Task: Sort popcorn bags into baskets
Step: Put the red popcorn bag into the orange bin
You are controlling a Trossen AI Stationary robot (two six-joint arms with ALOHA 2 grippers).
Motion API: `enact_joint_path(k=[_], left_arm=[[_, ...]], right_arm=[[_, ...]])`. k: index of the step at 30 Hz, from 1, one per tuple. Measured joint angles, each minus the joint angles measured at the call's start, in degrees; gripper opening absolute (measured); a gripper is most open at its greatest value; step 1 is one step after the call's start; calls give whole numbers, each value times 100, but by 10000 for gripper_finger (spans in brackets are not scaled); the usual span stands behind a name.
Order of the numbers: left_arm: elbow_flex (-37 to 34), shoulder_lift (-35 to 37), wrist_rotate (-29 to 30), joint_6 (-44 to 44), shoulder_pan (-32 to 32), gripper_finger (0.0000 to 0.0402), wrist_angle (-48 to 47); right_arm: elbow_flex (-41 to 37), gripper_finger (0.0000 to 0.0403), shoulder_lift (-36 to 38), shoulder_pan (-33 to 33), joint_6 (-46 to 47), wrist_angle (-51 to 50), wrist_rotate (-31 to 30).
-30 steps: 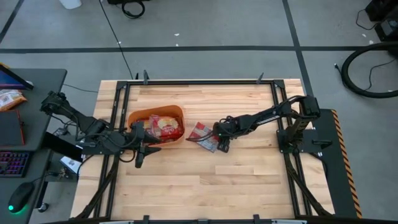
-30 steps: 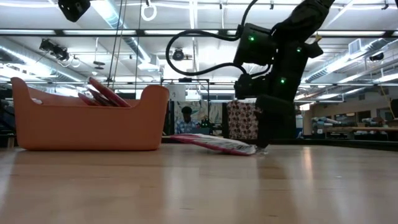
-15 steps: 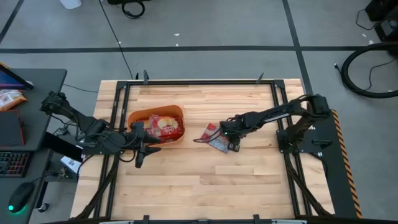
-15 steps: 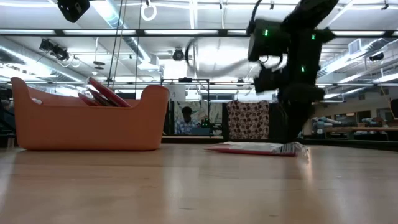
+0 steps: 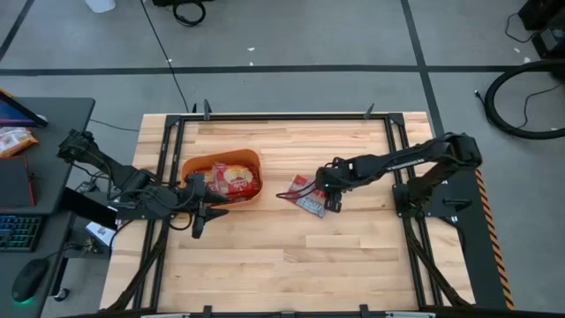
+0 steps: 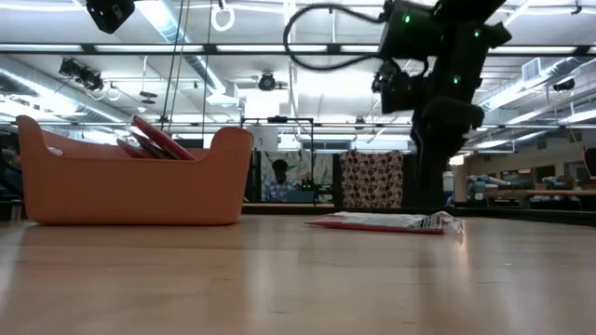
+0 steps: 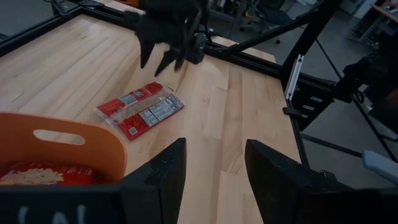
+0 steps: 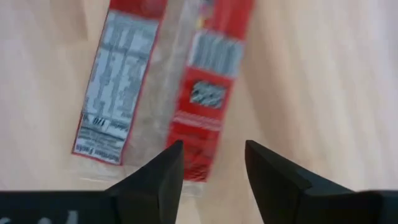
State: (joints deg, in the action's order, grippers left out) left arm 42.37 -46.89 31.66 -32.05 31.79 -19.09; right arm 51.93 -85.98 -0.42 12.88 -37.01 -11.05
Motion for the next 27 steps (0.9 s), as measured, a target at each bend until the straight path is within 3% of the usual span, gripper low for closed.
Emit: enact_joint_path(k=[7,14,19,27], left_arm=[[0,-2,0,13,0,169,-4],[0,-2,0,8,0,169,-6],[0,-2,1,2,0,169,-4],[0,-2,0,2,0,169,-3]], right_arm=[[-82,224,-661,2,278,39,411],[-84,251,-768,2,495,-21,492],[-82,229,-769,-2,507,-9,522],[-371,147,-756,-4,520,489,863]])
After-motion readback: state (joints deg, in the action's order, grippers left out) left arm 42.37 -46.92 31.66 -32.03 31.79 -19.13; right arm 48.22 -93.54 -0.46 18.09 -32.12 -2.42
